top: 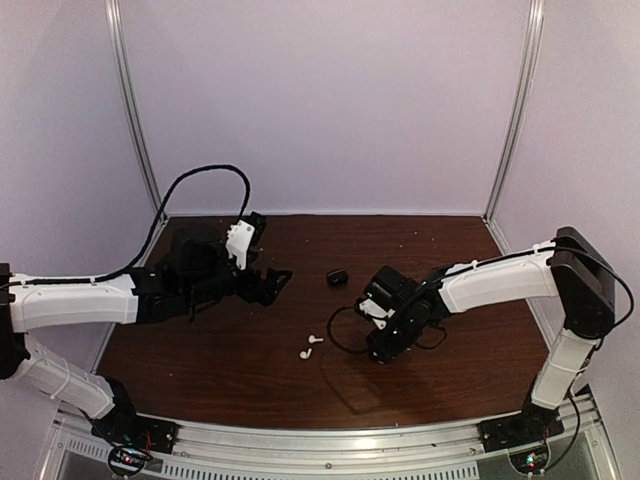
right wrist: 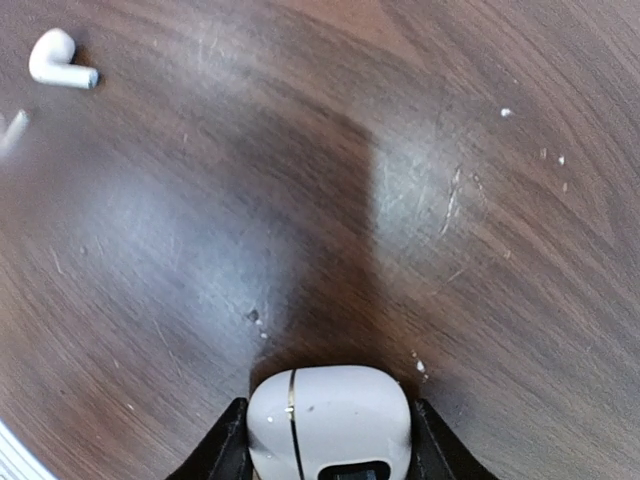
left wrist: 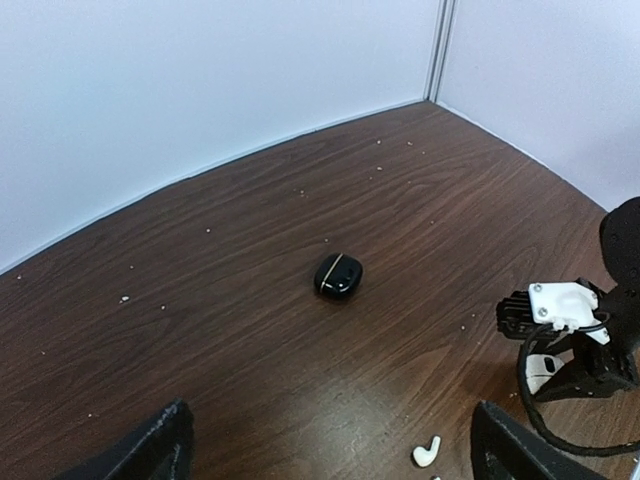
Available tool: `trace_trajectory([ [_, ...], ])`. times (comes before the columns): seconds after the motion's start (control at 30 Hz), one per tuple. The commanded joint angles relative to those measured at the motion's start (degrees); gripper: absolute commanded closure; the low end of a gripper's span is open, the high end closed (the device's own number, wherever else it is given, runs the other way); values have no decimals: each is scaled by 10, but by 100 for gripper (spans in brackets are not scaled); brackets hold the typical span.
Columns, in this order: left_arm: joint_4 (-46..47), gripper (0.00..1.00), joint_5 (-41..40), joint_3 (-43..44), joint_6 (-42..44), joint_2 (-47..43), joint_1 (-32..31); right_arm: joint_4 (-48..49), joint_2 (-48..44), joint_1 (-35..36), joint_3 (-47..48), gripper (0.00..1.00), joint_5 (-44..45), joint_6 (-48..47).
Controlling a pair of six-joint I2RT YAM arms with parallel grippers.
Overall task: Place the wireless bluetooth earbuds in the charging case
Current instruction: Move the charging case to the center of the board, then pick up the charging case from the center of the board.
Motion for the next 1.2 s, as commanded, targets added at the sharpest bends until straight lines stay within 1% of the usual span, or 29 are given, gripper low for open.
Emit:
trace_trajectory([
  [0.0, 44, 2, -28, -19, -10, -19, 4, 52, 28, -12, 8, 57, -33, 51],
  [0.07, 38, 2, -29, -17, -13, -14, 4, 79, 29, -13, 8, 57, -45, 78],
  [0.1, 38, 2, -29, -17, -16, -12, 4, 91, 27, -14, 7, 51, -52, 90],
  [0.2, 35, 2, -25, -21, -22, -9, 4, 114, 8, -17, 4, 24, -74, 101],
  [0.23, 33, 2, -26, -22, -23, -10, 4, 112, -4, -18, 4, 18, -75, 87],
  [0.3, 33, 2, -26, -23, -23, -13, 4, 98, -32, -18, 5, 13, -50, 30],
  [0.37, 32, 2, -25, -24, -18, -17, 4, 80, -66, -21, 4, 10, -30, -64],
  [0.47, 37, 2, -21, -26, -7, -21, 4, 84, -96, -23, -10, 10, -3, -176],
  [0.53, 39, 2, -16, -28, -4, -22, 4, 55, -88, -29, 8, 10, 21, -189],
  [0.57, 41, 2, -7, -29, -3, -21, 4, 41, -80, -36, 20, 11, 11, -188],
  [0.63, 52, 2, 32, -32, 7, -14, 4, 47, -78, -48, 15, 13, -8, -163],
  [0.73, 87, 3, 63, -45, -4, 13, -5, 110, -93, -106, -19, 15, -115, -82],
  [0.8, 124, 3, 55, -59, -5, 40, -35, 143, -95, -142, -38, 18, -168, -43],
  [0.9, 175, 4, 49, -51, -12, 107, -78, 173, -108, -168, -55, 17, -181, -19],
  [0.97, 187, 4, 27, -26, 6, 167, -111, 182, -116, -187, -61, 17, -188, -11],
  [1.03, 195, 4, 5, 2, 25, 212, -140, 186, -129, -202, -64, 17, -175, -12],
  [1.1, 215, 5, 18, 23, 13, 253, -147, 192, -140, -216, -67, 17, -166, -11],
  [1.17, 265, 5, 37, 24, 13, 284, -161, 201, -155, -228, -71, 14, -159, -11],
])
